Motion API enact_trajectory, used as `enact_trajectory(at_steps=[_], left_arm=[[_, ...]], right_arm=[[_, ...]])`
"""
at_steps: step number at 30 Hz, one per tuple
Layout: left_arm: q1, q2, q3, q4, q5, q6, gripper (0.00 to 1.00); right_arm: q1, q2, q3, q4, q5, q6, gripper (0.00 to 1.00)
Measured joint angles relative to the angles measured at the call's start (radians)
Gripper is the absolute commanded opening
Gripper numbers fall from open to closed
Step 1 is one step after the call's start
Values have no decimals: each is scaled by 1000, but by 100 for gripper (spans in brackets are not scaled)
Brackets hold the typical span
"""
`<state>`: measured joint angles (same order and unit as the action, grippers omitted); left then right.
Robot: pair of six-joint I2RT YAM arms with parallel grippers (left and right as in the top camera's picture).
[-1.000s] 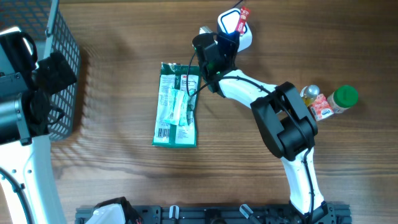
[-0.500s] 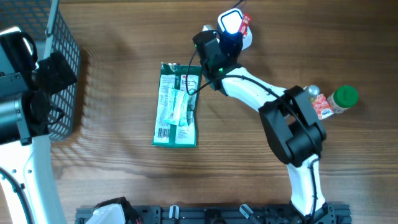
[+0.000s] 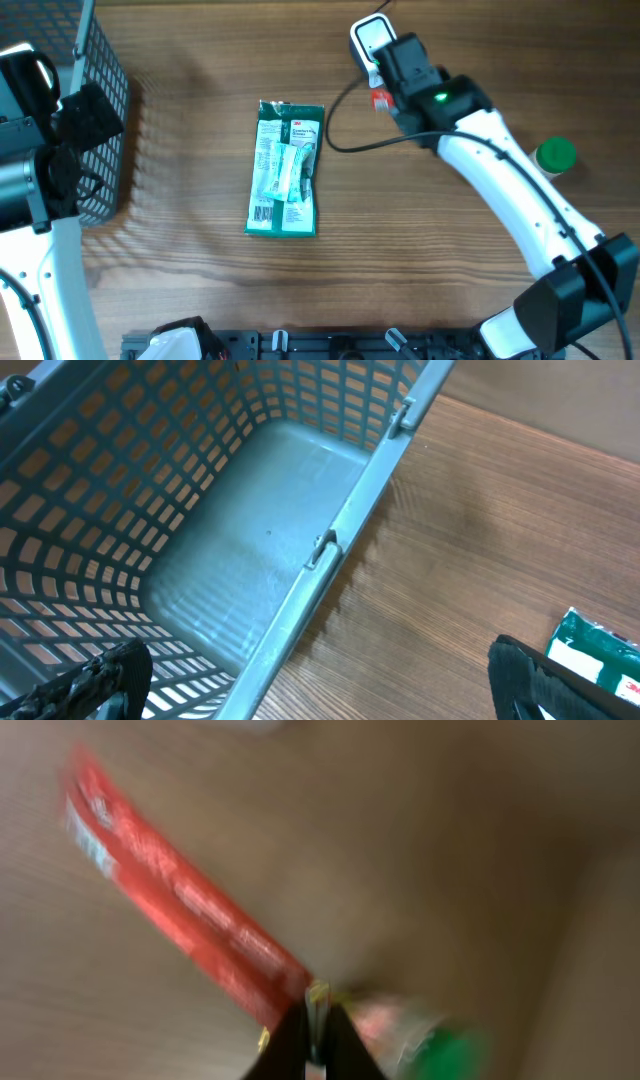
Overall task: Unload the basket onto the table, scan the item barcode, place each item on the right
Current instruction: 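Carry the red stick packet right toward the other items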
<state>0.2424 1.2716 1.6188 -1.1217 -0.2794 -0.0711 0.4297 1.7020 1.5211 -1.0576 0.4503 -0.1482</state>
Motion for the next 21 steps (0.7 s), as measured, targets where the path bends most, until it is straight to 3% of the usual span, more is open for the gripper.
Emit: enact_trajectory(at_steps=[5,11,14,16,18,21], left_arm=[[0,0,0,0,0,0,100],[0,0,0,0,0,0,100],[0,0,0,0,0,0,100],[0,0,0,0,0,0,100],[0,0,0,0,0,0,100],[0,0,0,0,0,0,100]], right_arm=[[-133,0,-75,-107,-343,321,8],[-138,0,-163,-102,-428,497,10],[-138,0,-191,-93,-419,547,31],[-138,0,-198,-88,-415,566,36],[-138,0,-199,-87,-415,575,35],[-136,0,-199,-76,-416,576,16]])
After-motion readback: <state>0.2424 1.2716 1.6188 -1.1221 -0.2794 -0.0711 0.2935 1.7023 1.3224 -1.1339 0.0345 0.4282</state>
